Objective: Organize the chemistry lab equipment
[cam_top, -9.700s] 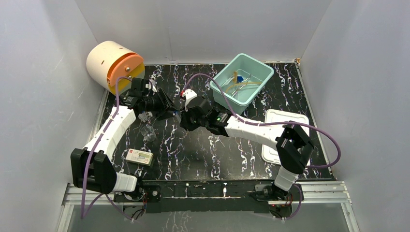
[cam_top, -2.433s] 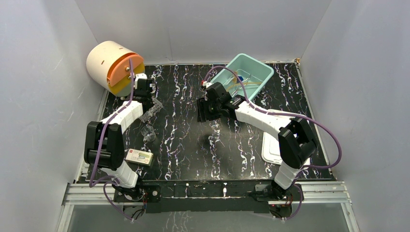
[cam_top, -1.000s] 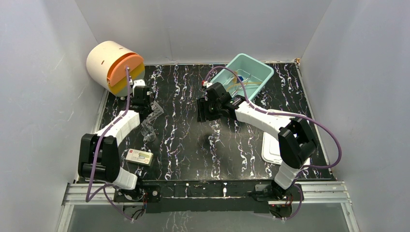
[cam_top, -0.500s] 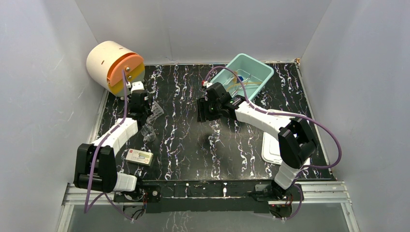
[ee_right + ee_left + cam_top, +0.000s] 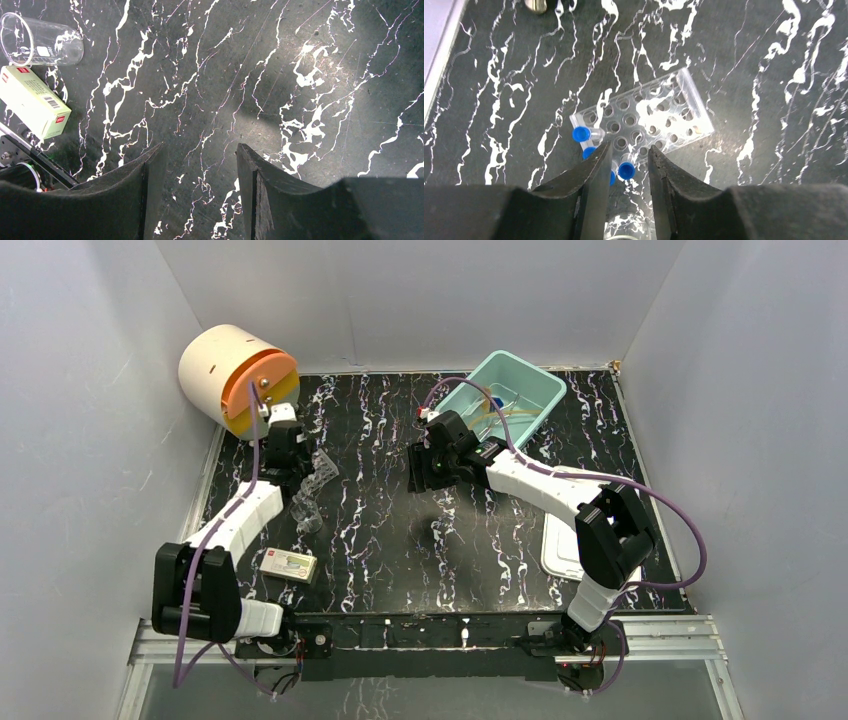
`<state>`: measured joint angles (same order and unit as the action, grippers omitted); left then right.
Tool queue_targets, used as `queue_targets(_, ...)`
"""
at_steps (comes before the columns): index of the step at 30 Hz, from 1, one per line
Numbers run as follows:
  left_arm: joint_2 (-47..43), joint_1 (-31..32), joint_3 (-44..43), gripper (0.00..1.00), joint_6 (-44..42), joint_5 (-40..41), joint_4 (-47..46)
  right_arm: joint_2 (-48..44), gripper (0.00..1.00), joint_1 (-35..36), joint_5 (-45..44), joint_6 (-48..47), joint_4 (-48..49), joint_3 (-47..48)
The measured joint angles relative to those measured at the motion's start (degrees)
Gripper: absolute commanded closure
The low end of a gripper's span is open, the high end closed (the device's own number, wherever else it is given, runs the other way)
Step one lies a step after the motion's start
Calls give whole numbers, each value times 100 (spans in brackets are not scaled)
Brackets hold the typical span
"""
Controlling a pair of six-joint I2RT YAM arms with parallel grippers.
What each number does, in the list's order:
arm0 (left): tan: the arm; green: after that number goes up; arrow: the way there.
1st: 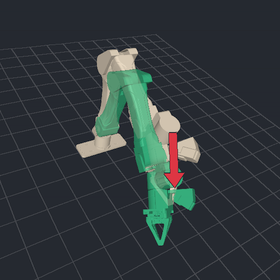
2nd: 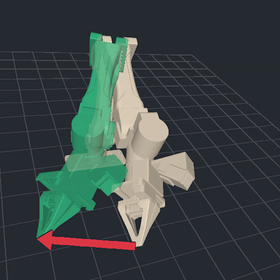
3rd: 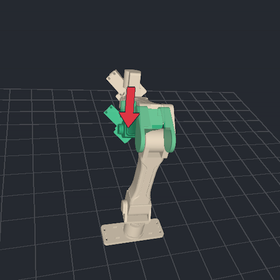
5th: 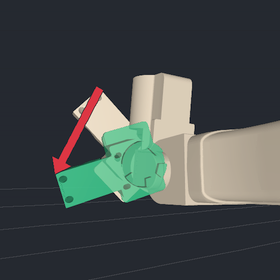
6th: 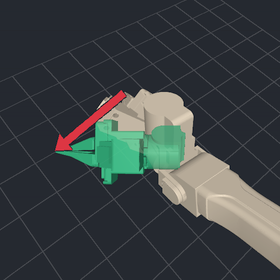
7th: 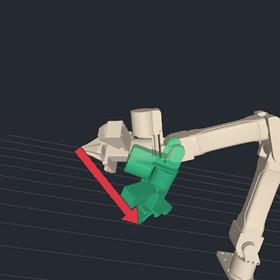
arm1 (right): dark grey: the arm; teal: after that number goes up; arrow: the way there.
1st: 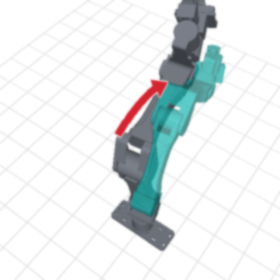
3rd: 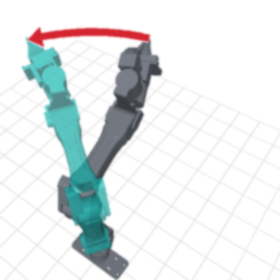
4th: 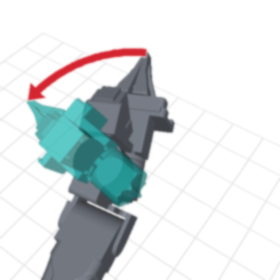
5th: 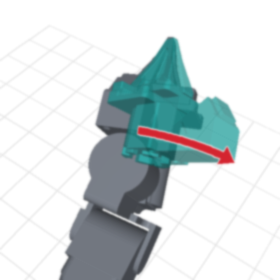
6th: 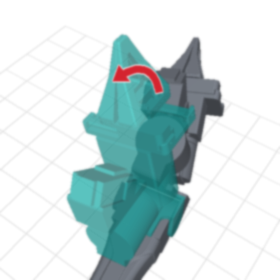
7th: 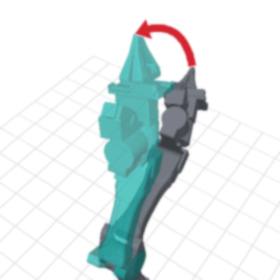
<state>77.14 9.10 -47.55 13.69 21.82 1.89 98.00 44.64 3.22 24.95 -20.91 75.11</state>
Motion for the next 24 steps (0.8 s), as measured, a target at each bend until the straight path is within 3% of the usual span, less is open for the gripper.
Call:
queue_targets(4,-42,0,-501,60,28,-2,367,0,40,0,-2,0,0,0)
queue_targets(8,-120,0,-1106,47,238,35,960,-2,38,42,-7,-2,7,0)
queue_targets(11,-225,0,-1499,33,581,90,1633,0,37,168,-55,9,2,31)
queue_targets(15,-492,0,-1733,28,1259,155,2776,225,37,566,-170,28,9,398)
queue_targets(18,-745,0,-1777,32,1714,81,3687,455,38,868,-238,90,138,614)
queue_targets(21,-1062,0,-1749,49,2081,-96,4441,542,39,1019,-243,214,173,619)
queue_targets(24,-1364,0,-1504,53,2339,-201,4843,601,39,1010,-304,343,175,619)
